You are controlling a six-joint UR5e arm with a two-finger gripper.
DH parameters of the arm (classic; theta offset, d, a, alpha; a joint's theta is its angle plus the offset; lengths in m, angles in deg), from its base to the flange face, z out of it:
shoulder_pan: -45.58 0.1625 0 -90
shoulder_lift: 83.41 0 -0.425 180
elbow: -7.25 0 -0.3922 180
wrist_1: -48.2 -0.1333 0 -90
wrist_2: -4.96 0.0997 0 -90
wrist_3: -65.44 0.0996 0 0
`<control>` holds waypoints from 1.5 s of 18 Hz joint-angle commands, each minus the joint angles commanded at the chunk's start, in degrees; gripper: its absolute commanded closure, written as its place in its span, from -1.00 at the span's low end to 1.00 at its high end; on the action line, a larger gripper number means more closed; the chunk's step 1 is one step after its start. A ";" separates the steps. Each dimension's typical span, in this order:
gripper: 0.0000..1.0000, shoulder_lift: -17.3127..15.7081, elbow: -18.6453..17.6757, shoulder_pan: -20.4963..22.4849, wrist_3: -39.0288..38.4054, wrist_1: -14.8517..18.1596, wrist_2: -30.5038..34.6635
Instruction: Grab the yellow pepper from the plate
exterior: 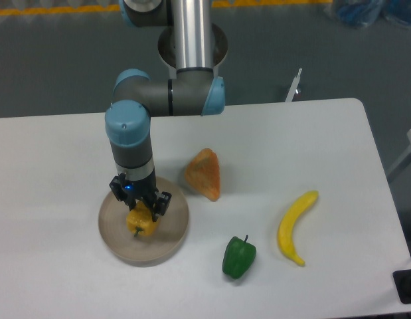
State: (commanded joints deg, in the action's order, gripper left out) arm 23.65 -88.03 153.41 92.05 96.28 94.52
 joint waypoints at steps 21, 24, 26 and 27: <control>0.17 -4.58 0.00 22.69 37.19 3.34 0.17; 0.20 -4.58 0.27 23.13 37.11 3.34 0.17; 0.20 -4.58 0.36 23.22 37.19 3.34 0.00; 0.20 -4.58 0.44 23.30 37.19 3.34 -0.09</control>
State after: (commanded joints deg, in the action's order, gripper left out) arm 19.07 -87.59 176.71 129.24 99.62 94.43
